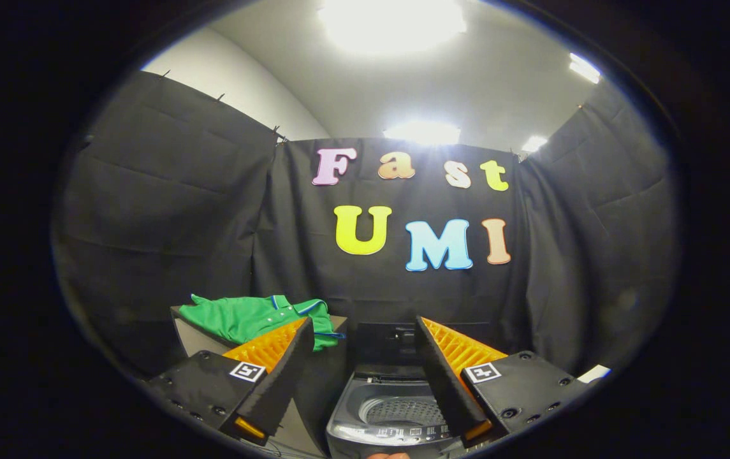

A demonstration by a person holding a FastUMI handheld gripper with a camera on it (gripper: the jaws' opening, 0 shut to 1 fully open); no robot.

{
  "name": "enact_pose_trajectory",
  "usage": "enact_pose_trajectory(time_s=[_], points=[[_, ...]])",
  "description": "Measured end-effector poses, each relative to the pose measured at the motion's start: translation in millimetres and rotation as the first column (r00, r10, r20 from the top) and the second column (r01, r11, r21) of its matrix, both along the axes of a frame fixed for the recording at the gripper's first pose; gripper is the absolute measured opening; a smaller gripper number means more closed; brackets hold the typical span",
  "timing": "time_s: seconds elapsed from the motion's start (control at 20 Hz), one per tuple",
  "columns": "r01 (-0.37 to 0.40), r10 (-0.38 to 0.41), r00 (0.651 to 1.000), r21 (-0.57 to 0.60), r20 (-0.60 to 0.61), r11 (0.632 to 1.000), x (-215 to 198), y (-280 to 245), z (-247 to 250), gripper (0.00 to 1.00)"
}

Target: Put the clothes into the washing machine and then close the washing machine lid.

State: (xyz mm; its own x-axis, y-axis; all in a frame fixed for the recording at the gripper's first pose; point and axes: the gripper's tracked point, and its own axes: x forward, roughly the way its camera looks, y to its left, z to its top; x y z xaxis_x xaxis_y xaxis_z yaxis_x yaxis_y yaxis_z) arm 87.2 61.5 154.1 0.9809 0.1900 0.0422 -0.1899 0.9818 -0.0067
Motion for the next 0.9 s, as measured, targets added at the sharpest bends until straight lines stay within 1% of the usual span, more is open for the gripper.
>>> enact_pose_trajectory(time_s=[0.15, 0.25, 0.45, 0.6, 0.7, 0.8, 0.9], points=[[-0.034, 0.036, 0.999, -0.055, 0.036, 0.998, 16, 20, 36, 0.98], [-0.049, 0.052, 0.998, -0.079, 0.043, 0.996, 27, 34, 47, 0.98], [-0.106, 0.105, 0.994, -0.025, -0.038, 0.994, 48, 72, 57, 0.98], [-0.089, 0.086, 0.992, -0.034, -0.09, 0.995, 71, 84, 68, 0.98], [-0.095, 0.088, 0.989, -0.051, -0.12, 0.994, 90, 98, 72, 0.98], [-0.106, 0.091, 0.978, -0.068, -0.19, 0.992, 108, 108, 65, 0.98], [-0.143, 0.124, 0.948, -0.045, -0.293, 0.989, 125, 125, 48, 0.98]])
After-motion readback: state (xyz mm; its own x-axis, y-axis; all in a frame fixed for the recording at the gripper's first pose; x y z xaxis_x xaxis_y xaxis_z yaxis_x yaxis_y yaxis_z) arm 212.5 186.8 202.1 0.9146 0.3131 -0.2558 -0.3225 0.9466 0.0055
